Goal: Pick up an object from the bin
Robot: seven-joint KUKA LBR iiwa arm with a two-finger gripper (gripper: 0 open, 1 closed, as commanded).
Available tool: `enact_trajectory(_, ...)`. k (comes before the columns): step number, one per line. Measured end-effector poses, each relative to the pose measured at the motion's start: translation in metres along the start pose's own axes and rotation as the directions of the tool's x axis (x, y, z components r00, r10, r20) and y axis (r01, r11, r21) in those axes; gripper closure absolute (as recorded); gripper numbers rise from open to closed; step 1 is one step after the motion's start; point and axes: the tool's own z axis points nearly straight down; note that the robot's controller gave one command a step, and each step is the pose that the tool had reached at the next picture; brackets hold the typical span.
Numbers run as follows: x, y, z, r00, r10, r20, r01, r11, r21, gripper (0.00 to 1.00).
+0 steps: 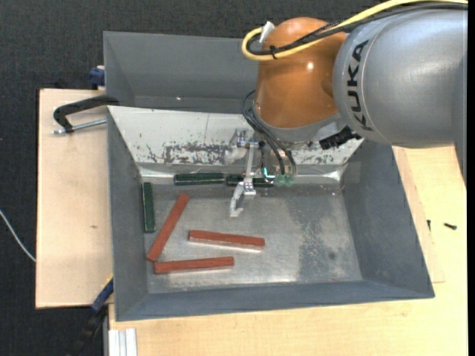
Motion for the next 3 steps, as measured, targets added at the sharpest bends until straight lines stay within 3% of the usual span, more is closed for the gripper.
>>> enact_trajectory(2,-0.002,0.0,0.001,1.0,-0.003,0.015,0.003,1.0,-0.002,0.0)
enact_trajectory(3,-0.004,-0.008,0.036,0.99,-0.142,0.003,0.142,0.99,0.0,0.0)
